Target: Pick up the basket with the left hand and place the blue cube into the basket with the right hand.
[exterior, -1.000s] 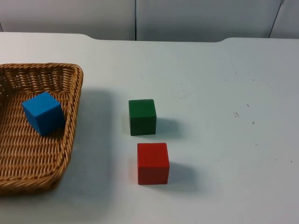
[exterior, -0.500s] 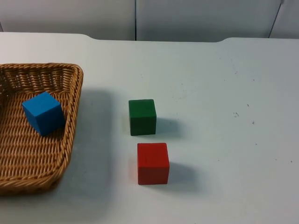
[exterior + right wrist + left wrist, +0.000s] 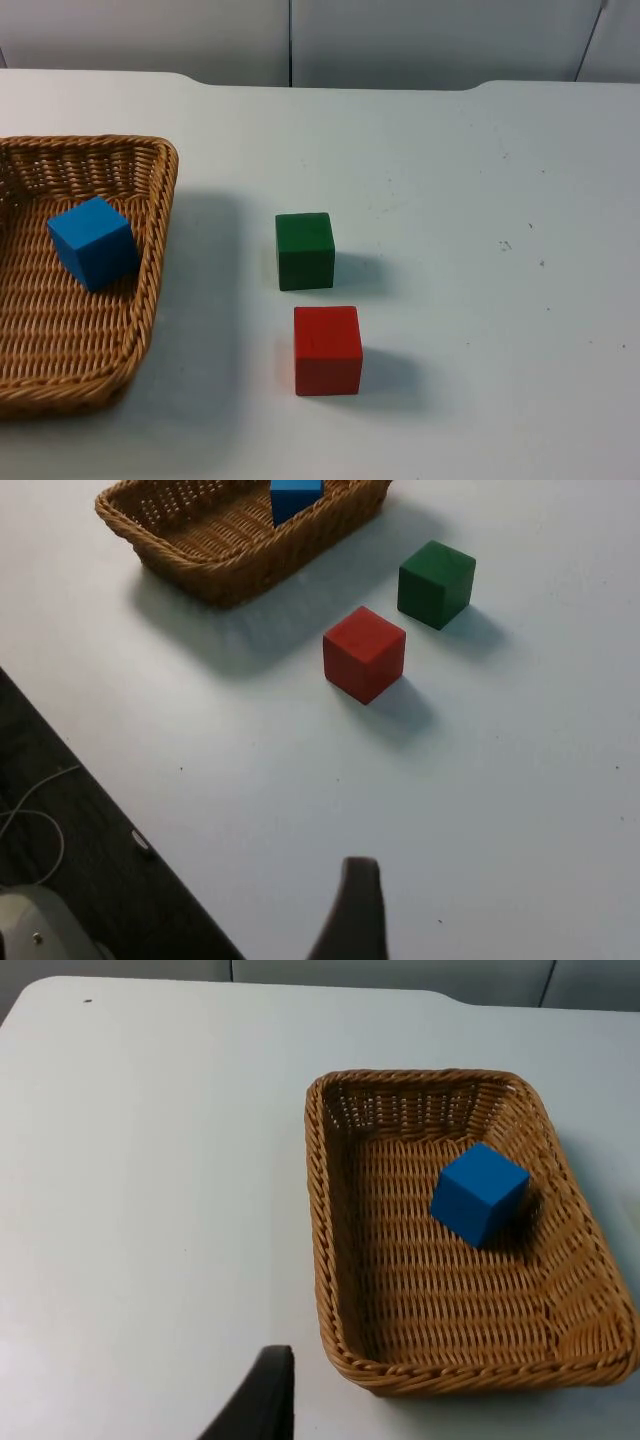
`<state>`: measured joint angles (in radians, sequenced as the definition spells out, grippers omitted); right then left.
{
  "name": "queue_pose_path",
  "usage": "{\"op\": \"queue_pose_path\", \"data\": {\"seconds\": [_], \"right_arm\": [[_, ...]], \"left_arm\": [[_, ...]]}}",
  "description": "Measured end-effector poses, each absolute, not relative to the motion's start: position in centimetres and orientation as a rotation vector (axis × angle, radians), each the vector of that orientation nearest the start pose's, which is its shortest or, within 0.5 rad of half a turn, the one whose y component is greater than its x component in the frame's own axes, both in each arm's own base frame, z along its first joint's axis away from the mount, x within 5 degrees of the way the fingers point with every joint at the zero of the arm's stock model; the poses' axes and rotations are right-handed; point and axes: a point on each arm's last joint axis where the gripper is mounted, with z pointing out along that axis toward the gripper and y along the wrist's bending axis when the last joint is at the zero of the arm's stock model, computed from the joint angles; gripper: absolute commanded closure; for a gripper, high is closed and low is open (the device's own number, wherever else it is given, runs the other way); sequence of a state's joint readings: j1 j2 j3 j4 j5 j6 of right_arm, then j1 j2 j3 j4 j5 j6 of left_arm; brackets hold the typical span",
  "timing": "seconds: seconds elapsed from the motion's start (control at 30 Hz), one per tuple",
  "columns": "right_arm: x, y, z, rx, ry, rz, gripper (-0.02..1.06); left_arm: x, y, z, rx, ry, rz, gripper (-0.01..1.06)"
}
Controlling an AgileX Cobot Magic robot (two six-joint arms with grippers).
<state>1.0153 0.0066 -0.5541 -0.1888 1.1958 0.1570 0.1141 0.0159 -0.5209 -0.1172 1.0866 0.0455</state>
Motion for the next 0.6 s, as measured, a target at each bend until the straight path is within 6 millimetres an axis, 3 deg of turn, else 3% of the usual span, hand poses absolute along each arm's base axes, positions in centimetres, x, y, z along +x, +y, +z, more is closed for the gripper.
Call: {"op": "queue_pose_path", "data": {"seconds": [0.23, 0.33, 0.47, 0.6], "right_arm": [[0.47, -2.24, 28.28, -0.903, 1.943, 0.446, 0.33], [0.49, -2.21, 28.33, -0.909, 1.931, 0.445, 0.26], [0.48, -2.19, 28.34, -0.912, 1.928, 0.446, 0.04], [0.47, -2.18, 28.34, -0.914, 1.928, 0.447, 0.0]], "left_arm": [[-0.51, -1.02, 28.15, -0.055, 2.059, -0.04, 0.0], [-0.51, -1.04, 28.15, -0.055, 2.059, -0.042, 0.0], [-0.51, -1.07, 28.16, -0.046, 2.058, -0.042, 0.0], [-0.51, -1.09, 28.16, -0.036, 2.058, -0.039, 0.0]]}}
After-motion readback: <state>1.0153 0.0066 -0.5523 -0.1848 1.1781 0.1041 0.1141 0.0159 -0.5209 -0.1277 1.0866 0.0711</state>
